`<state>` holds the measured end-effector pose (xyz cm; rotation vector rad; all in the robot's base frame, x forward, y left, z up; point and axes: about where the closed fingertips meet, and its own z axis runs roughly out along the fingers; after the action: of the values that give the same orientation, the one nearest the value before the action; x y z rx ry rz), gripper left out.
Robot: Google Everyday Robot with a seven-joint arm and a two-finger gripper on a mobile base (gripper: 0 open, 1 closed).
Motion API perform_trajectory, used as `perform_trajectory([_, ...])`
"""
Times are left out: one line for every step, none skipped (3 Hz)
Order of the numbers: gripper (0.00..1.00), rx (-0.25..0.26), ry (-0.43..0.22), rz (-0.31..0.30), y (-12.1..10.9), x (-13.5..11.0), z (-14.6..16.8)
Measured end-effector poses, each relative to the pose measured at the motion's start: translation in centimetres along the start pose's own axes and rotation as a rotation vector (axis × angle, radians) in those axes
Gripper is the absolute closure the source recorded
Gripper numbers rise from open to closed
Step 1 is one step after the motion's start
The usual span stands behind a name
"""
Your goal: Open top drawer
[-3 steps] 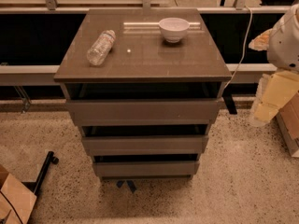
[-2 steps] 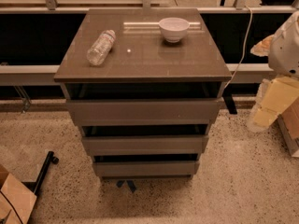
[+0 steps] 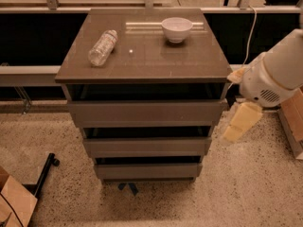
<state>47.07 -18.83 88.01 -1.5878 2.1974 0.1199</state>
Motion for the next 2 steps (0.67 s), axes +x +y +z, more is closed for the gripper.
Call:
perform_trajectory([0.0,-0.041,-0.045,-0.006,-0.9,-0.4,4.6])
perform_trajectory([0.0,-0.055,-0.089,-0.001,-3.3,-0.8,8.5])
